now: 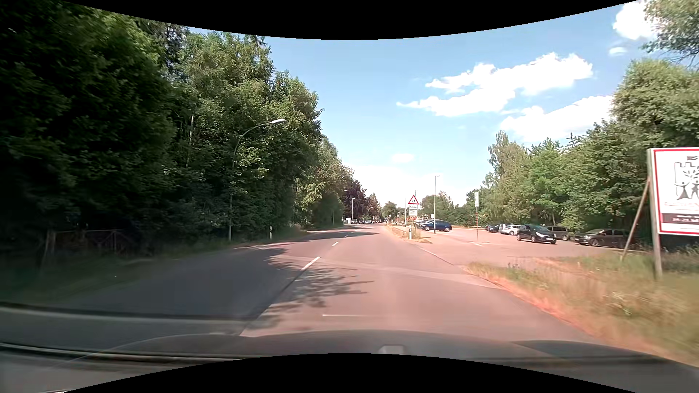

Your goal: Follow the waypoints while adhering to traffic rules and regulations

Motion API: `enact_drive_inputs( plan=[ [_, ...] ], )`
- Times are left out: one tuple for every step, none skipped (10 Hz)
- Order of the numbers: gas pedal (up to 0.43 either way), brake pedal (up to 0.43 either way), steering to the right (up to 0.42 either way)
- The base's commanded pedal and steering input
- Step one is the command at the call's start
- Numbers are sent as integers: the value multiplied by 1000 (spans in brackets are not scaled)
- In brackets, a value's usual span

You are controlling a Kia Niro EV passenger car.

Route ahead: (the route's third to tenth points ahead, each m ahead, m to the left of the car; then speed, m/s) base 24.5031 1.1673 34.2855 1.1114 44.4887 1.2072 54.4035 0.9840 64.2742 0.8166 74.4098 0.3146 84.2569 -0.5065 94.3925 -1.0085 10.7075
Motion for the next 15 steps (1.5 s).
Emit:
enact_drive_inputs(
  plan=[
    [177,0,2],
    [177,0,2],
    [177,0,2],
    [177,0,2],
    [177,0,2],
    [177,0,2],
    [177,0,2],
    [177,0,2],
    [189,0,3],
    [189,0,3],
    [197,0,4],
    [197,0,3],
    [197,0,4],
    [197,0,3],
    [197,0,3]
  ],
)
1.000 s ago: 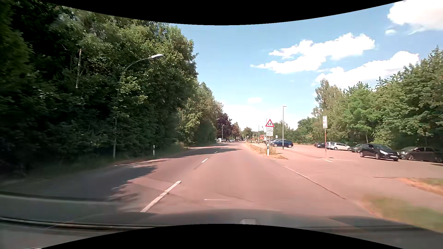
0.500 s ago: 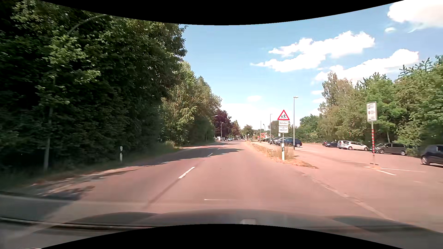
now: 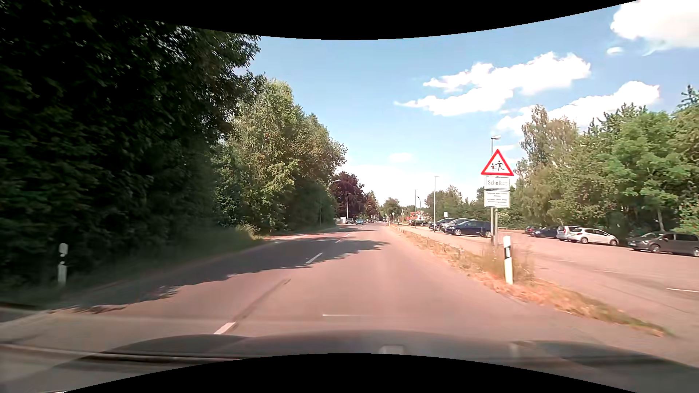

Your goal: Follow the waypoints while adhering to traffic rules and regulations

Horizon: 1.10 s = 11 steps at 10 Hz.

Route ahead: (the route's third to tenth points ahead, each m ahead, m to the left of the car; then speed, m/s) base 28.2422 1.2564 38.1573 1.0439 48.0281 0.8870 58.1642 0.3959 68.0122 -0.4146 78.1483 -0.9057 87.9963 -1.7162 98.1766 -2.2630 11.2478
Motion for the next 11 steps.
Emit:
enact_drive_inputs(
  plan=[
    [197,0,3],
    [189,0,3],
    [189,0,3],
    [169,0,3],
    [130,0,3],
    [130,0,3],
    [130,0,4],
    [130,0,4],
    [130,0,4],
    [130,0,4],
    [110,0,4]
  ],
)
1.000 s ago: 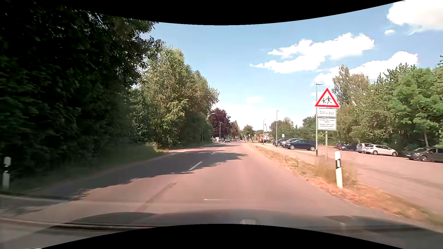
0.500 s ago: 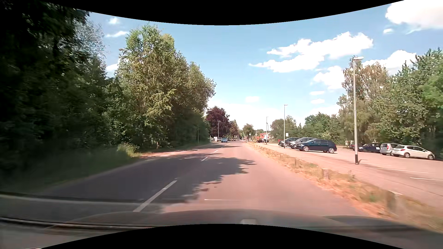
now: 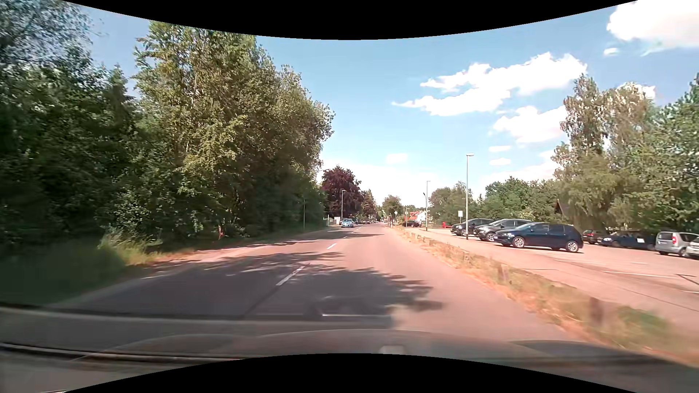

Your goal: Follow the waypoints while adhering to traffic rules and regulations

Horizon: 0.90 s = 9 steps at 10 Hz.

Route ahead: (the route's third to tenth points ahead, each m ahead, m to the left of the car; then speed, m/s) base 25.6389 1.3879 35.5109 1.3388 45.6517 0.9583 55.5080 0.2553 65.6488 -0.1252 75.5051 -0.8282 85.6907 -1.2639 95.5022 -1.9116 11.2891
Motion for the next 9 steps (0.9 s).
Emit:
enact_drive_inputs(
  plan=[
    [98,0,4],
    [98,0,4],
    [87,0,4],
    [87,0,4],
    [87,0,4],
    [87,0,4],
    [87,0,4],
    [87,0,4],
    [87,0,4]
  ],
)
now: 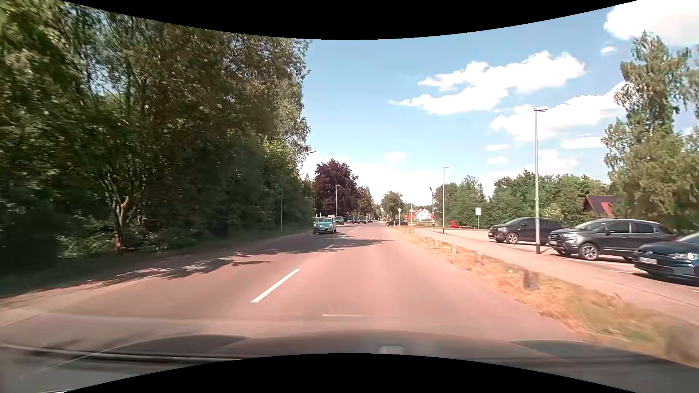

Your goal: Follow the waypoints while adhering to traffic rules and regulations

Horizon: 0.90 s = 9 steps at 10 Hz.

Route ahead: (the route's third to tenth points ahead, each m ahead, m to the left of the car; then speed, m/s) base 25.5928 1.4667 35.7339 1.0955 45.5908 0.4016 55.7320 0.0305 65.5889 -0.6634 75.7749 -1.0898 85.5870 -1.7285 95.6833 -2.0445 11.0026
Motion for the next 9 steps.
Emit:
enact_drive_inputs(
  plan=[
    [87,0,4],
    [87,0,4],
    [79,0,4],
    [79,0,4],
    [79,0,4],
    [67,0,4],
    [67,0,4],
    [67,0,4],
    [67,0,4]
  ],
)
